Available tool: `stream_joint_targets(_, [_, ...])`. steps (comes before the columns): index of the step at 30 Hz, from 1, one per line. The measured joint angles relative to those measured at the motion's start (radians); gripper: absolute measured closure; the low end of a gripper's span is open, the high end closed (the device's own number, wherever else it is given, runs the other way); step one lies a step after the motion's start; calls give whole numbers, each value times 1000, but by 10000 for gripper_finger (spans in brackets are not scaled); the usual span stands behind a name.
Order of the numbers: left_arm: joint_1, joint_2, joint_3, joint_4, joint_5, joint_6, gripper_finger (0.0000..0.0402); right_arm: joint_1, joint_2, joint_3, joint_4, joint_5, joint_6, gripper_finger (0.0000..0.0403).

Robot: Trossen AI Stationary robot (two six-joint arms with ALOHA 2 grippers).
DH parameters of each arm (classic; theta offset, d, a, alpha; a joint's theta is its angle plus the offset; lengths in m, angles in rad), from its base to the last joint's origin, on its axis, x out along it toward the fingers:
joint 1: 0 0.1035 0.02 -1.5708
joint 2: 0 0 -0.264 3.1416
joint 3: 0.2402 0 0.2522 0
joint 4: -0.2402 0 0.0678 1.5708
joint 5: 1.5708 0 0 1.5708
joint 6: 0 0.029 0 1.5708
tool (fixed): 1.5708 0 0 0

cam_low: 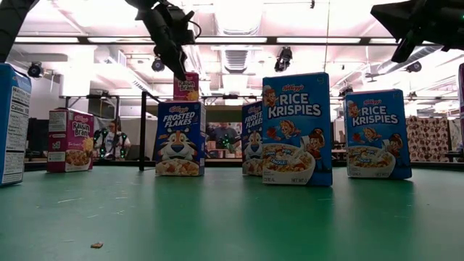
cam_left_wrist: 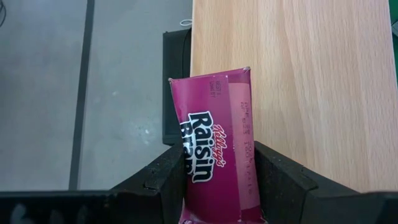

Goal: Stack cereal on shelf
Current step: Put the bottom violet cereal box on the shelf, then put the middle blue cereal box on the shelf

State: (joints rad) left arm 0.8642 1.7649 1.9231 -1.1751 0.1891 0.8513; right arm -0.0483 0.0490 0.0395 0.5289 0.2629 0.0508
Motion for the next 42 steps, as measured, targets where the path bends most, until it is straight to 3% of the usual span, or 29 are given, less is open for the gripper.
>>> stream_joint_targets(6, [0, 0, -1, 1, -1, 4, 242, 0, 0, 0, 0, 0, 0, 394])
stream_joint_targets(17, [-2, 1, 15, -3, -7, -8, 178, 0, 0, 0, 0, 0, 0, 394])
stream_joint_targets(27, [-35, -14, 219, -149, 32, -95, 185, 0, 0, 1, 0, 0, 0, 394])
stream_joint_targets(34, [-177, -27, 346, -206, 349, -172, 197, 0, 0, 1, 0, 0, 1, 394])
stream_joint_targets(42, [-471, -26, 306, -249, 370, -234, 197, 0, 0, 1, 1, 0, 18, 394])
